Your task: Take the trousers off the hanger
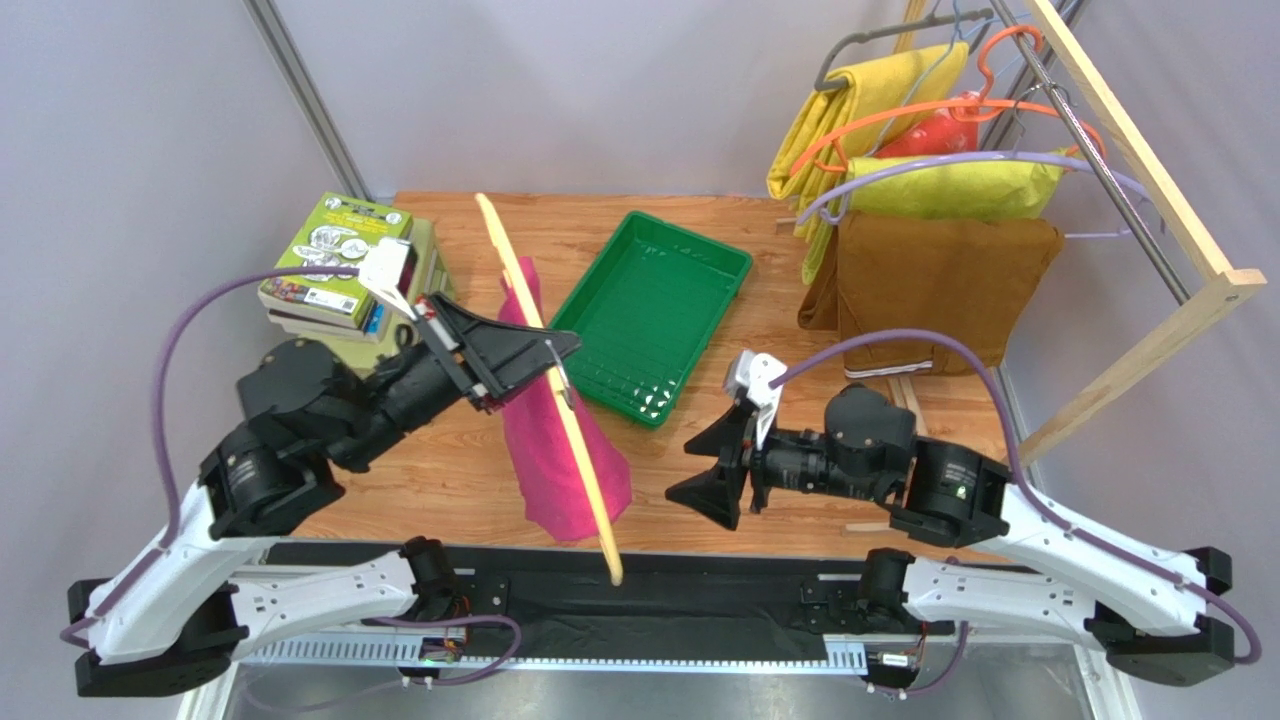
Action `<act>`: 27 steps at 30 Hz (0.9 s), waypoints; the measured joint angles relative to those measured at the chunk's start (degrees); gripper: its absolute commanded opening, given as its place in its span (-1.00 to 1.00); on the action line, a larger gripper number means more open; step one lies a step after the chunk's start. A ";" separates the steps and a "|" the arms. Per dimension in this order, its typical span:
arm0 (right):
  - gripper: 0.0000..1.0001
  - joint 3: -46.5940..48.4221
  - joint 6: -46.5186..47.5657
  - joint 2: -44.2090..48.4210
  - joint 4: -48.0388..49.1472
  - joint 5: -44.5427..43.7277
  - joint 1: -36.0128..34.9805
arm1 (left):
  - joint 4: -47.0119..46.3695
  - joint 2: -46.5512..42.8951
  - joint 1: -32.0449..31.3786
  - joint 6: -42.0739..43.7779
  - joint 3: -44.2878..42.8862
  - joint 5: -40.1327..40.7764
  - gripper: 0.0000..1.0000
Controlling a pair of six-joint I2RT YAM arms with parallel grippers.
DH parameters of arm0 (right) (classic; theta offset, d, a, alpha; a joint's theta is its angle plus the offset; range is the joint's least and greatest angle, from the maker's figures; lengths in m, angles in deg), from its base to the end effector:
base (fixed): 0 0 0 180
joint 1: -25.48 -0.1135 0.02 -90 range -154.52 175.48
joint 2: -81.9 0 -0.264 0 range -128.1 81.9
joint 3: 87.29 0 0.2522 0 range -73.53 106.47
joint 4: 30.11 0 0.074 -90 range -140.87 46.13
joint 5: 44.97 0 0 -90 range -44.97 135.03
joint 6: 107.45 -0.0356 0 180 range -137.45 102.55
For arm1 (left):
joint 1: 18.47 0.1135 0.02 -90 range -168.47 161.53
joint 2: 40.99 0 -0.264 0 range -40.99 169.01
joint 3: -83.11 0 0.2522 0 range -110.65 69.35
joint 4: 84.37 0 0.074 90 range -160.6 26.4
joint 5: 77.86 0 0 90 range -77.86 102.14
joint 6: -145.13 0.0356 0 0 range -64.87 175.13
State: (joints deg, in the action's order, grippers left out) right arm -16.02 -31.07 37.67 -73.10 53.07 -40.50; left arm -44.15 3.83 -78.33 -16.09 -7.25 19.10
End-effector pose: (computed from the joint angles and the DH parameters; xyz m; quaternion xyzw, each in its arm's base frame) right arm 0.0608 0.1486 0.3823 -0.3893 0.6961 0.4275 0.4257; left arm 0.0631 -0.1001 0.4897 -0.1112 0.6645 -0.6547 0.3427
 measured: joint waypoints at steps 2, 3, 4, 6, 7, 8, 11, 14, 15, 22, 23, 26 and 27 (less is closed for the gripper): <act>0.40 -1.84 3.67 -0.39 2.45 -0.22 -2.89 | -0.09 -0.98 0.00 -0.15 -1.22 1.49 -1.00; 0.42 -2.40 5.33 -0.48 4.02 -0.35 -4.46 | 0.07 -1.68 0.00 -0.37 -1.51 2.23 -1.00; 0.43 -2.60 6.80 -0.55 5.01 -0.48 -5.66 | 0.17 -2.12 0.00 -0.50 -1.66 2.64 -1.00; 0.46 -2.97 10.29 -0.59 8.48 -0.44 -8.02 | 0.85 -2.71 0.00 -0.90 -2.12 3.21 -1.00; 0.47 -3.04 11.82 -0.70 10.05 -0.44 -8.90 | 1.18 -2.80 0.00 -1.07 -2.36 3.43 -1.00; 0.48 -3.06 13.33 -0.94 11.69 -0.44 -9.49 | 1.29 -2.82 0.00 -1.22 -2.49 3.52 -1.00; 0.50 -3.19 17.22 -2.58 16.33 -0.76 -11.10 | 1.33 -2.71 0.00 -1.86 -2.64 3.65 -1.00; 0.50 -3.72 20.37 -4.66 19.71 -2.29 -13.88 | 1.46 -2.67 0.00 -2.64 -2.67 3.54 -1.00; 0.50 -4.17 21.53 -5.29 20.92 -3.15 -15.04 | 1.46 -2.64 0.00 -2.97 -2.71 3.43 -1.00; 0.44 -6.19 25.75 -7.39 26.53 -8.09 -17.07 | 1.99 -1.14 0.00 -4.61 -6.51 1.92 -1.00; 0.41 -6.36 25.97 -7.41 27.21 -8.70 -17.11 | 1.66 -1.09 0.00 -4.83 -6.69 1.86 -1.00; 0.31 -6.60 26.58 -7.54 29.16 -10.49 -17.42 | 1.36 -1.29 0.00 -5.18 -6.69 1.92 -1.00; 0.29 -6.60 26.67 -7.65 29.59 -11.04 -17.51 | 1.27 -1.40 0.00 -5.18 -6.69 1.97 -1.00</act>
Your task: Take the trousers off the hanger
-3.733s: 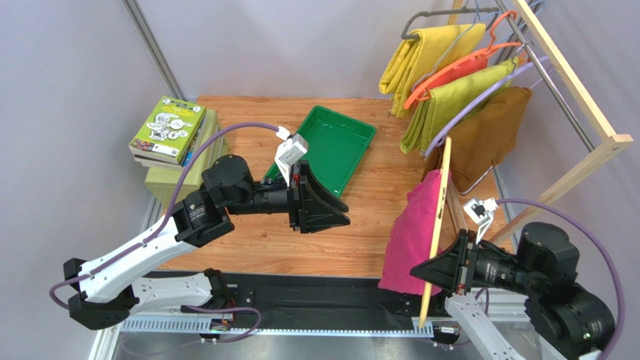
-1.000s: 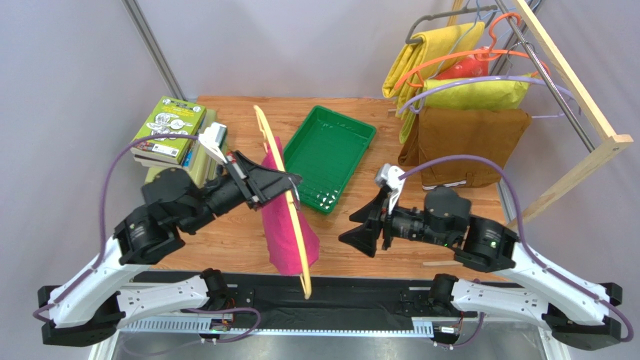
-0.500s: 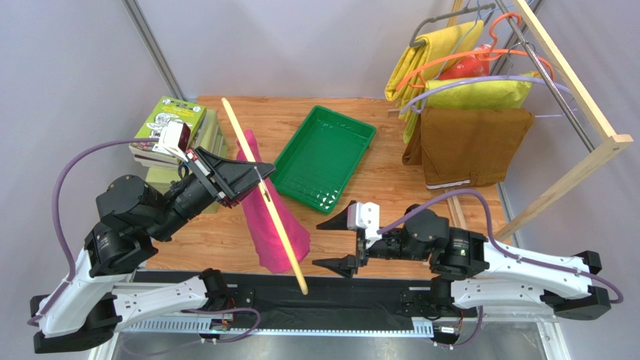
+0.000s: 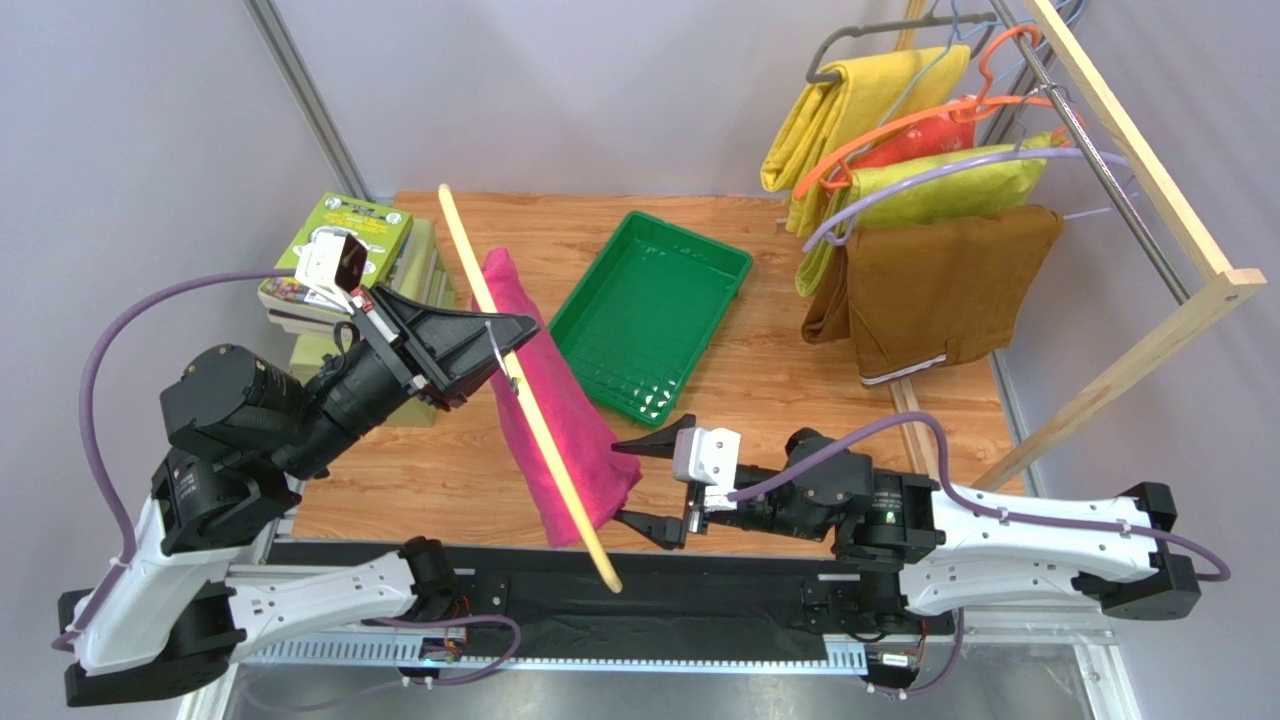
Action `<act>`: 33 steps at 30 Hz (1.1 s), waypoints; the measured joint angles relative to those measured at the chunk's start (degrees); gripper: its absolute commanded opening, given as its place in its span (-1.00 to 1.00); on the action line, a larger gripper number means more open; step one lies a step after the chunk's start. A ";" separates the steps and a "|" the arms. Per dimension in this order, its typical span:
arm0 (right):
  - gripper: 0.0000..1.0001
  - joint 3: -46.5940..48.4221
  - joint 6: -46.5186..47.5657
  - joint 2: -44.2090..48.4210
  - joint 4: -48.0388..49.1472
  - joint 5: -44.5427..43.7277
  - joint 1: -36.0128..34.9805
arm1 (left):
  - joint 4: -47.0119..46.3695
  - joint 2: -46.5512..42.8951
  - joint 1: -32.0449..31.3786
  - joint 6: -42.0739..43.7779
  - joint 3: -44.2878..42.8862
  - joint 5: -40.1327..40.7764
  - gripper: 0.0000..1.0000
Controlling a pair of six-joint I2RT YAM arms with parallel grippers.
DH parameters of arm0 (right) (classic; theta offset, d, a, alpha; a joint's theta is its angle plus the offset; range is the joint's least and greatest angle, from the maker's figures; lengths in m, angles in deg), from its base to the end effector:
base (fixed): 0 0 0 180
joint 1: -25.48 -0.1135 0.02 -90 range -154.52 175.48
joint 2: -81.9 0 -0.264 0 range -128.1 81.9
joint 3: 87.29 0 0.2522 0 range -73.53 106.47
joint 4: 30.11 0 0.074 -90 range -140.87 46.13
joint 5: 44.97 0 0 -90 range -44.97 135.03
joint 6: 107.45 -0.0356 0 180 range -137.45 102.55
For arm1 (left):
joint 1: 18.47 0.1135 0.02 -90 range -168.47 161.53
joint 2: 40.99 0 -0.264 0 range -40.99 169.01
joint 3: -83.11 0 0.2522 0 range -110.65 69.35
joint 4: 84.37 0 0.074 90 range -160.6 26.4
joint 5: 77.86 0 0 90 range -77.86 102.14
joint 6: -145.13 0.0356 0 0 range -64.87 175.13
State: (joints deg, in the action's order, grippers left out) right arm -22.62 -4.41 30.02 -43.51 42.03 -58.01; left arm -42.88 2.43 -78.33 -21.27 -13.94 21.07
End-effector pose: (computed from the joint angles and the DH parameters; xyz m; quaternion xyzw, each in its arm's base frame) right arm 0.0259 0.2109 0.3759 -0.5180 0.4868 0.3903 0.5851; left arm 0.0472 -0.0703 0.5210 -0.1500 0.6112 -0.7015 0.3343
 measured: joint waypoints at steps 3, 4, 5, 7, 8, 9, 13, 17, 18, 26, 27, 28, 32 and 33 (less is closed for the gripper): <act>0.26 -0.02 0.37 -0.66 1.27 -2.08 -0.39 | -0.28 -0.09 0.00 0.04 -0.02 0.26 -1.00; 0.26 -0.07 0.39 -0.90 1.55 -2.51 -0.46 | -0.31 -0.09 0.00 0.09 -0.02 0.39 -1.00; 0.28 -0.17 0.42 -1.18 2.14 -2.97 -0.50 | -0.31 -0.09 0.00 0.13 -0.02 0.57 -1.00; 0.29 -0.33 0.42 -1.62 2.95 -3.56 -0.57 | -0.31 -0.11 0.02 0.22 -0.02 0.87 -1.00; 0.32 -0.42 0.44 -1.92 3.52 -3.82 -0.66 | -0.33 -0.13 0.02 0.24 -0.02 1.07 -1.00; 0.32 -0.42 0.44 -2.23 3.93 -4.02 -0.74 | -0.35 -0.15 0.02 0.24 -0.02 1.22 -1.00; 0.36 -0.42 0.44 -3.80 5.03 -3.89 -1.01 | -0.39 -0.24 0.00 0.26 -0.02 1.73 -1.00; 0.40 -0.42 0.37 -4.39 4.76 -3.43 -1.16 | -0.26 -0.26 0.00 0.20 -0.02 1.81 -1.00; 0.41 -0.42 0.35 -4.33 4.79 -3.43 -1.16 | -0.22 -0.31 0.00 0.22 -0.02 1.81 -1.00; 0.42 -2.67 0.33 -3.89 6.88 -4.46 -1.20 | -0.09 -1.53 0.00 0.24 -0.02 1.97 -1.00; 0.41 -2.67 0.33 -4.07 7.52 -4.46 -1.20 | -0.09 -1.66 0.00 0.24 -0.02 1.97 -1.00; 0.40 -2.67 0.33 -4.24 8.11 -4.48 -1.20 | -0.11 -1.75 0.00 0.24 -0.02 1.97 -1.00; 0.36 -2.67 0.33 -5.35 10.78 -4.76 -1.20 | -0.13 -1.86 0.00 0.24 -0.02 1.99 -1.00; 0.35 -2.64 0.33 -5.60 11.15 -4.79 -1.20 | -0.13 -1.86 0.00 0.22 -0.02 1.99 -1.00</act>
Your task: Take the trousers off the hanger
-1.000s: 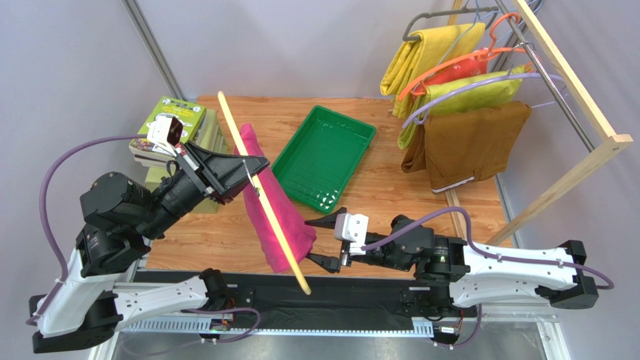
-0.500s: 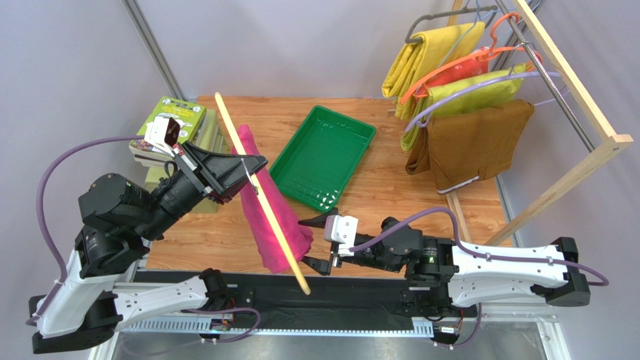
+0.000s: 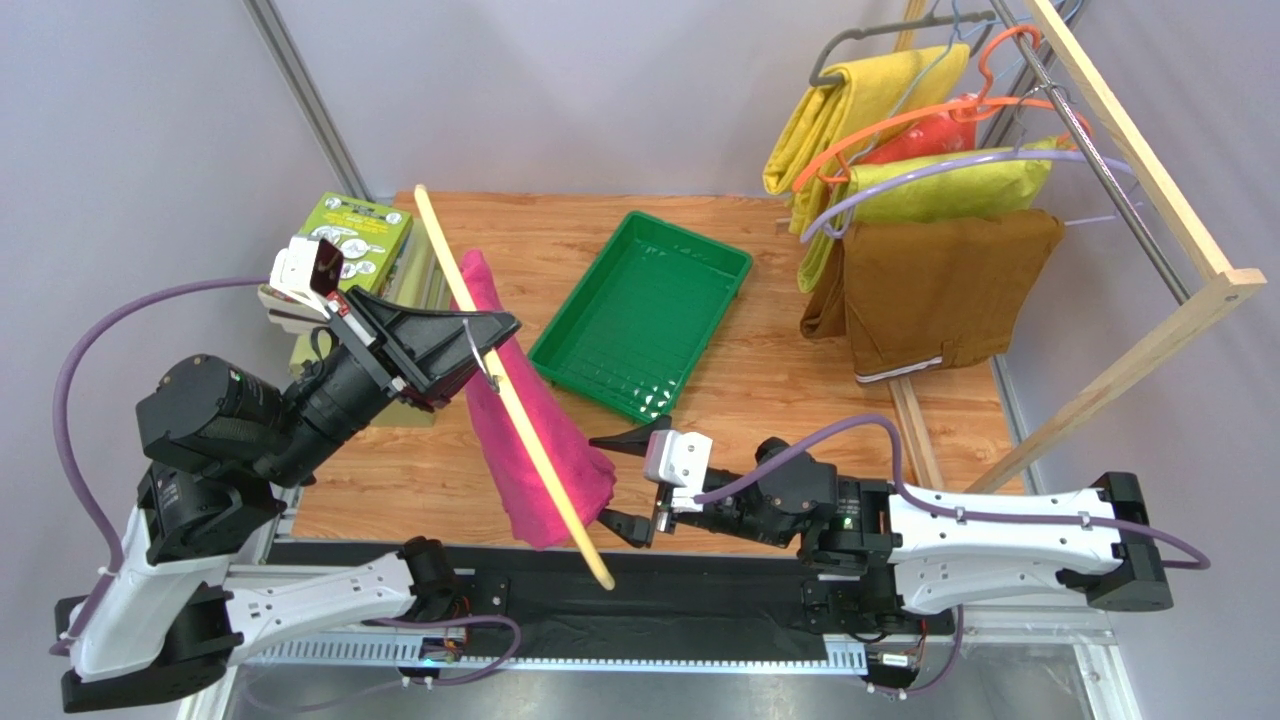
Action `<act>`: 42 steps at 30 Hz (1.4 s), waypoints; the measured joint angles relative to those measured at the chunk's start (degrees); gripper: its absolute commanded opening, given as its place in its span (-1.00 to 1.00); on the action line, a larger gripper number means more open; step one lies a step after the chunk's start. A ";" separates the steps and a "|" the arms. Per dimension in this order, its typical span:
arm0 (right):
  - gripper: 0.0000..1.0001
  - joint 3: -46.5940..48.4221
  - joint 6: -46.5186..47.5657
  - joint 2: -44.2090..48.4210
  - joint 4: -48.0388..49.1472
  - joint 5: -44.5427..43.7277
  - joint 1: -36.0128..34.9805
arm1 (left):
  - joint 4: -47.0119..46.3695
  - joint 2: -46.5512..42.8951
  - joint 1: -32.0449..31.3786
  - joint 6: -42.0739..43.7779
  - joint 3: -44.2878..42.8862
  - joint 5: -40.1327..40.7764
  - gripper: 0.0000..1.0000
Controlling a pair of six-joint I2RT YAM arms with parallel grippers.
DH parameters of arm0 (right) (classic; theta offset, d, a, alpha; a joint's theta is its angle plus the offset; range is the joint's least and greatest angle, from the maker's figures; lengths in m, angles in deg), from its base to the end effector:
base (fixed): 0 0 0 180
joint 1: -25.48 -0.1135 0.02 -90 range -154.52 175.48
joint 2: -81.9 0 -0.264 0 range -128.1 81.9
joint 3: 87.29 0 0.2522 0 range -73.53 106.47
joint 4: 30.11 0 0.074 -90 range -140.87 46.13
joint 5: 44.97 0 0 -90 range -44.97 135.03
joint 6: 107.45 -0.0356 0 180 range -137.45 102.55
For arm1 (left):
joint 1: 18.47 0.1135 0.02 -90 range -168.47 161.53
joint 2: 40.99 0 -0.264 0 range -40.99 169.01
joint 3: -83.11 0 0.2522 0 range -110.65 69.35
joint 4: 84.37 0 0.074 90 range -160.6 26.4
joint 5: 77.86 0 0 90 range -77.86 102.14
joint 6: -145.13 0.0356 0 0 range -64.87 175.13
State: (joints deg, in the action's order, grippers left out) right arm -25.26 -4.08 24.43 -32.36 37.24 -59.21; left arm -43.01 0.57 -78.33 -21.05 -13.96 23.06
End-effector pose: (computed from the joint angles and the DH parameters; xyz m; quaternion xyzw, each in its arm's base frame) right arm 0.0269 0.2372 0.3605 -0.4897 0.4901 0.3812 0.6121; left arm 0.0414 -0.0579 0.5231 -0.1611 0.5950 -0.7063 0.3481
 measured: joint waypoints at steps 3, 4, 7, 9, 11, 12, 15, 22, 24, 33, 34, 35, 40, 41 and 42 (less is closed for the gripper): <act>0.37 0.24 0.00 -0.81 0.81 0.39 0.00 | -0.13 -0.17 0.00 0.00 0.11 0.17 -1.00; 0.38 0.35 -0.02 -1.05 0.96 0.70 0.00 | -0.15 -0.28 0.00 -0.02 0.15 0.17 -1.00; 0.39 0.63 -0.13 -1.33 1.27 1.88 0.00 | -0.39 -0.37 0.00 -0.07 0.15 0.15 -1.00; 0.40 0.63 -0.33 -1.27 1.27 2.56 0.00 | -0.35 -0.37 0.00 -0.07 0.15 0.15 -1.00; 0.41 0.63 -0.66 -1.05 1.25 3.28 0.00 | -0.28 -0.37 0.00 -0.04 0.15 0.15 -1.00; 0.42 0.61 -0.79 -0.81 1.27 3.50 0.00 | -0.28 -0.39 0.00 -0.04 0.15 0.15 -1.00; 0.42 0.52 -1.42 0.59 1.57 4.28 -0.02 | -0.42 -0.72 0.00 -0.04 0.50 0.17 -1.00; 0.23 0.61 -1.86 1.29 2.47 4.52 -0.07 | -0.90 -0.90 0.00 -0.39 1.07 0.15 -1.00; 0.16 0.74 -1.95 0.87 2.54 4.31 -0.07 | -1.14 -0.83 0.00 -0.39 1.09 0.15 -1.00; -0.66 1.97 -2.25 -2.16 5.14 2.82 -0.55 | -2.14 -0.72 0.04 -0.20 1.46 0.39 -1.00; -0.74 2.14 -2.34 -2.34 5.33 2.36 -0.63 | -2.21 -0.74 0.07 -0.17 1.53 0.46 -1.00; -0.82 2.21 -2.43 -2.38 5.51 1.90 -0.68 | -2.25 -0.81 0.07 -0.15 1.64 0.59 -1.00; -1.00 2.43 -4.15 -2.38 5.88 -1.16 -0.70 | -2.32 -2.23 0.13 0.39 2.67 1.73 -1.00; -1.00 2.60 -4.68 -2.38 5.70 -1.75 -0.70 | -2.08 -2.62 0.13 0.57 2.84 2.08 -1.00; -1.00 2.95 -5.25 -2.40 5.29 -2.49 -0.70 | -1.95 -3.10 0.15 0.70 3.13 2.56 -1.00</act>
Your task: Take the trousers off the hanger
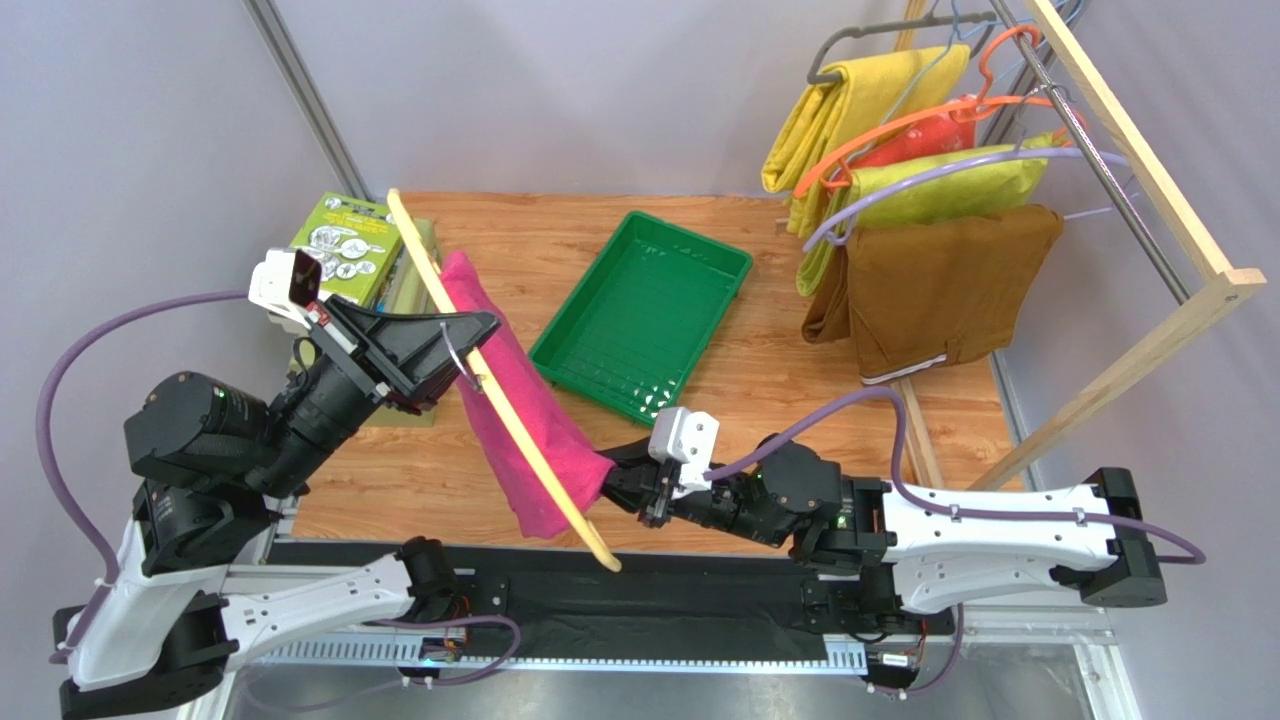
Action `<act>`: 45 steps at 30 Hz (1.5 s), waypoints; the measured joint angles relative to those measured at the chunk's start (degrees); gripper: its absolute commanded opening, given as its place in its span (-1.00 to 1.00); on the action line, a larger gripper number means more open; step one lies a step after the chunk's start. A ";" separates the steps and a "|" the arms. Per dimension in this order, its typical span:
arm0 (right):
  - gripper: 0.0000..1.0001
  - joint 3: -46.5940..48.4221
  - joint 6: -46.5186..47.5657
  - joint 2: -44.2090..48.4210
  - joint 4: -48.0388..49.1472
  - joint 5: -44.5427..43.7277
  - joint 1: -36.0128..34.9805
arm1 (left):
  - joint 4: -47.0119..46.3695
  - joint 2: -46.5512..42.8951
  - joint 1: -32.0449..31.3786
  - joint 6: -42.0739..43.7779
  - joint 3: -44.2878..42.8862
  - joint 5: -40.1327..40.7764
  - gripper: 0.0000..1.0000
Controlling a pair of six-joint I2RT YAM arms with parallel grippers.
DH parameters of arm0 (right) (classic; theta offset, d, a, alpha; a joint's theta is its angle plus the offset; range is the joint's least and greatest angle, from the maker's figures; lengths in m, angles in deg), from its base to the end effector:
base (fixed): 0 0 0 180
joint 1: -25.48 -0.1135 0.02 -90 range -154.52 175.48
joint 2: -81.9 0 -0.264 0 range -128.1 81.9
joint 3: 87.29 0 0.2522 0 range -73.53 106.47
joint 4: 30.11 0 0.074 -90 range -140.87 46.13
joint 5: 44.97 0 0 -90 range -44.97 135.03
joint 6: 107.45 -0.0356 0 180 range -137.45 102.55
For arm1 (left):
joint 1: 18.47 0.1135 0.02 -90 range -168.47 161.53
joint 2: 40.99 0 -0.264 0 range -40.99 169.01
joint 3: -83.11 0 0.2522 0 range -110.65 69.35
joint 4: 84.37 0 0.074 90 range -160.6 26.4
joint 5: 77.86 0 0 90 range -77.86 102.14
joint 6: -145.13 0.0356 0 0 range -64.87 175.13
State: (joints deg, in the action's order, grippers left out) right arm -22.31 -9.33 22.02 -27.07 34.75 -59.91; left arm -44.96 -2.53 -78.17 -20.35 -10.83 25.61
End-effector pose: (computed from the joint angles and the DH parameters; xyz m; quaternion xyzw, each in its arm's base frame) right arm 0.0262 0.2453 0.3797 -0.4289 0.4963 0.4240 0.6244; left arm 0.0377 -0.0481 0.5156 -0.1748 0.5787 -0.7067 0.3677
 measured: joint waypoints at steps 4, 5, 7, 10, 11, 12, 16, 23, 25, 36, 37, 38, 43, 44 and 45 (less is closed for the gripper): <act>-1.00 1.29 -2.78 0.00 -1.18 -3.30 -0.02 | 0.52 -2.82 0.02 0.76 2.86 2.47 -1.00; -1.00 1.46 -3.37 0.00 -1.49 -4.00 -0.02 | 1.05 -3.65 0.02 0.96 3.85 3.39 -1.00; -1.00 1.68 -4.48 0.00 -2.03 -5.86 -0.04 | 2.49 -4.90 0.00 1.42 5.40 4.96 -1.00; -1.00 1.73 -6.47 0.00 -3.06 -8.87 -0.04 | 4.85 -6.23 0.02 2.36 7.96 7.06 -1.00; -1.00 1.79 -7.04 0.00 -3.52 -9.79 -0.04 | 5.60 -6.49 0.02 2.71 8.66 7.67 -1.00; -1.00 1.90 -7.58 0.00 -4.07 -10.80 -0.04 | 6.40 -6.69 0.02 2.89 9.35 8.15 -1.00; -1.00 2.43 -9.57 0.00 -4.15 -13.99 -0.04 | 7.37 -8.37 0.00 3.21 13.18 9.25 -1.00; -1.00 4.81 -13.31 -0.04 -4.33 -18.45 -0.02 | 8.31 -12.98 -0.09 3.39 18.14 10.40 -1.00; -1.00 5.68 -14.16 -0.04 -5.07 -19.21 -0.04 | 8.28 -14.80 -0.17 3.32 19.37 11.30 -1.00; -1.00 7.82 -15.65 0.50 -5.20 -22.86 -0.02 | 9.97 -20.48 -0.17 2.45 22.58 16.85 -1.00; -1.00 8.07 -15.43 0.50 -4.59 -23.56 -0.02 | 9.99 -20.79 -0.17 2.34 22.80 17.14 -1.00; -1.00 8.15 -15.13 0.50 -3.91 -24.17 -0.04 | 10.16 -21.14 -0.17 2.21 22.97 17.40 -1.00; -1.00 9.70 -10.99 0.37 -0.94 -28.44 -0.04 | 10.93 -23.56 -0.17 1.18 24.17 18.51 -1.00; -1.00 10.36 -9.73 0.26 -0.48 -29.40 -0.04 | 11.23 -24.11 -0.17 0.98 24.28 18.62 -1.00; -1.00 11.06 -8.31 0.09 0.26 -30.45 -0.04 | 11.45 -24.61 -0.17 0.76 24.30 18.75 -1.00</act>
State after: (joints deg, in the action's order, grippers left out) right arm -11.25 -17.63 22.11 -26.81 4.30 -59.95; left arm -33.50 -27.14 -78.35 -19.58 13.47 44.37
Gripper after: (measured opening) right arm 0.048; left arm 0.032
